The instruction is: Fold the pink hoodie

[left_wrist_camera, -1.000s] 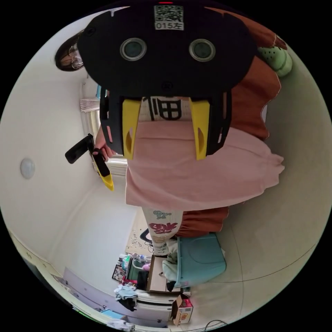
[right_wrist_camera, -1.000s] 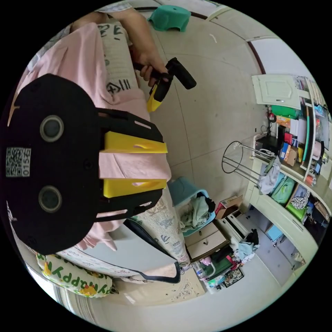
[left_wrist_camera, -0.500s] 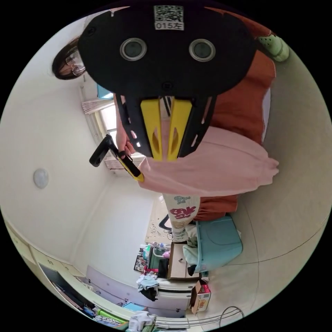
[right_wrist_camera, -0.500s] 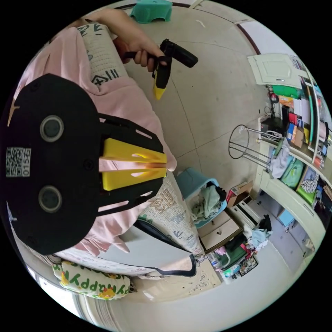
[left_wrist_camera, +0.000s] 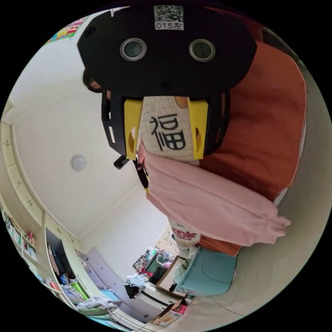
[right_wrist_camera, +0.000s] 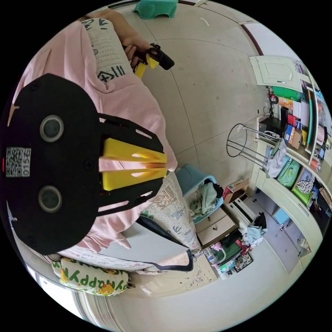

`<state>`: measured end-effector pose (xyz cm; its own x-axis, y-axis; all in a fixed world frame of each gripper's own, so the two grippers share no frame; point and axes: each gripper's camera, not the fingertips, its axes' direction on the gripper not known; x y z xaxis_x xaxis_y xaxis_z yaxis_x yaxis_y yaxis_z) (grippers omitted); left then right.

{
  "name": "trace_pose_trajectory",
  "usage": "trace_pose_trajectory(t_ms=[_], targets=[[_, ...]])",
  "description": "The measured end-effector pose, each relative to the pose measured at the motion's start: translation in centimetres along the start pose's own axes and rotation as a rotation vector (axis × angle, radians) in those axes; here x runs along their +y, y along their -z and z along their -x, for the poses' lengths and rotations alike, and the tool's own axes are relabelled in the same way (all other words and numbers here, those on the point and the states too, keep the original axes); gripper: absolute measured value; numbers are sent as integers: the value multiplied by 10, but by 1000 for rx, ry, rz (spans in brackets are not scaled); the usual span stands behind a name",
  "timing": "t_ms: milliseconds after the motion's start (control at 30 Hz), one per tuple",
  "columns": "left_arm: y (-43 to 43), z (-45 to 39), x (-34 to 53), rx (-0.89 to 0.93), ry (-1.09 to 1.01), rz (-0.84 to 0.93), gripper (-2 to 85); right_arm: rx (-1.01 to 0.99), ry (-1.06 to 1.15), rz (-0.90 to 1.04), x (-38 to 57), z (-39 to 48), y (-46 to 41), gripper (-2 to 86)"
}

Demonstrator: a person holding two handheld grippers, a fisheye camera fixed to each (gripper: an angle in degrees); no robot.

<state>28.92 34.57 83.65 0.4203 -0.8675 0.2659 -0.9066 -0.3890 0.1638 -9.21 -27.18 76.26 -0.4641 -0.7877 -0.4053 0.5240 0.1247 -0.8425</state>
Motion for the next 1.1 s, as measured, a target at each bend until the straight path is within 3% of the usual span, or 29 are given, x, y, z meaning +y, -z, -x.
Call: trace_pose_trajectory(t_ms=[267, 400, 600, 700, 767, 833, 867, 933, 1100], targets=[[-30, 1, 6, -303, -110, -244, 61, -14, -23, -26, 29, -18, 10, 21], [-37, -24, 25, -347, -183, -277, 43, -51, -68, -61, 48, -38, 22, 21], [-126, -157, 107, -411, -657, -283, 20, -127, -254, -232, 94, -92, 72, 24], [-249, -215, 215, -472, -1089, -67, 13, -189, -402, -364, 155, -131, 107, 30], [-368, -204, 337, -674, -1481, 300, 12, -277, -493, -407, 231, -160, 125, 40], [-437, -149, 417, -862, -1652, 602, 12, -307, -500, -334, 294, -174, 126, 45], [-465, -105, 452, -935, -1675, 792, 12, -308, -529, -280, 344, -180, 126, 41], [-490, -47, 483, -1045, -1650, 1000, 12, -320, -602, -238, 418, -189, 131, 18], [-522, 7, 511, -1161, -1547, 1101, 18, -342, -650, -325, 562, -182, 179, 15]])
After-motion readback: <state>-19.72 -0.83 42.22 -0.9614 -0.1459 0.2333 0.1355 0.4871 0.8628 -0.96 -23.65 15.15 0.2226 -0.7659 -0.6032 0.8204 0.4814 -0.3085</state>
